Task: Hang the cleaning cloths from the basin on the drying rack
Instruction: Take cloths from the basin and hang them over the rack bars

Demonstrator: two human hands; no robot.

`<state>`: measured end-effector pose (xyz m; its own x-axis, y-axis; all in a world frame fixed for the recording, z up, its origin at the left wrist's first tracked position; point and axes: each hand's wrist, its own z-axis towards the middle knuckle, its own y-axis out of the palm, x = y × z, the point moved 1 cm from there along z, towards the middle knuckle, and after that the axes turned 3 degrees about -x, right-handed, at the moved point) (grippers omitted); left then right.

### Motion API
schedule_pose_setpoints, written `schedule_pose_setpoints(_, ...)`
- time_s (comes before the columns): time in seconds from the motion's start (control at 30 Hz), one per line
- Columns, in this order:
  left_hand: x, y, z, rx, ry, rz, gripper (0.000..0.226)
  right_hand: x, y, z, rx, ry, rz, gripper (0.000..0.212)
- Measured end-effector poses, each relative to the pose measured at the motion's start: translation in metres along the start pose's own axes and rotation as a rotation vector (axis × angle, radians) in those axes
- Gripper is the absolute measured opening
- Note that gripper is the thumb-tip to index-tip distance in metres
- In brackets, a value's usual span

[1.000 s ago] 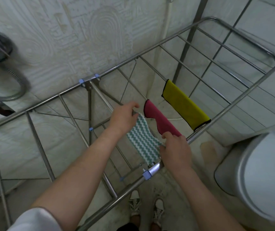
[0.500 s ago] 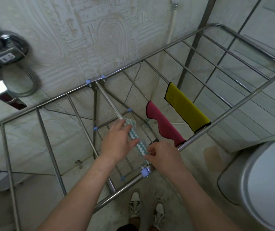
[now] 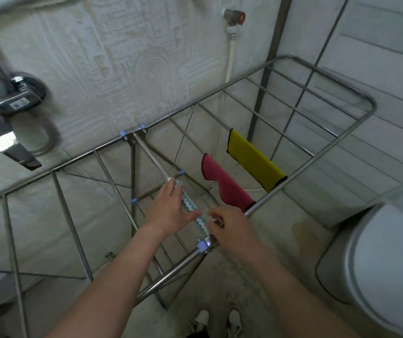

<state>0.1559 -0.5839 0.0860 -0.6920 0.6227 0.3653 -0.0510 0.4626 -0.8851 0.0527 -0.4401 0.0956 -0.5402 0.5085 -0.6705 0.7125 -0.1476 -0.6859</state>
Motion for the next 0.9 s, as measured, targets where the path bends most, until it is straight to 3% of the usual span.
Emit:
schedule_pose_setpoints(0.17, -0.007, -0.002, 0.003, 0.038, 0.058, -0.051, 0.073, -0.007, -0.016, -0.021, 0.167, 0.107, 0.176, 0.027)
schedule_pose_setpoints(0.33, 0.004, -0.021, -0.003, 0.229, 0.202, -0.190, 0.025, -0.007, -0.026, -0.044, 0.348, 0.190, 0.251, 0.017)
schedule_pose_setpoints(0.5, 0.039, -0.036, -0.022, 0.145, 0.335, -0.376, 0.041, -0.003, -0.037, -0.072, 0.567, 0.207, 0.422, 0.026)
schedule_pose_setpoints(0.67, 0.078, -0.021, -0.042, -0.023, 0.574, -0.338, 0.020, 0.010, -0.041, -0.118, 0.738, 0.269, 0.512, 0.023)
schedule_pose_setpoints(0.8, 0.118, 0.009, -0.057, -0.252, 0.695, -0.254, 0.051, 0.031, -0.054, -0.170, 0.854, 0.365, 0.520, 0.024)
schedule_pose_setpoints(0.9, 0.151, 0.032, -0.071, -0.375, 0.803, -0.227, 0.062, 0.053, -0.061, -0.213, 0.931, 0.457, 0.481, 0.024)
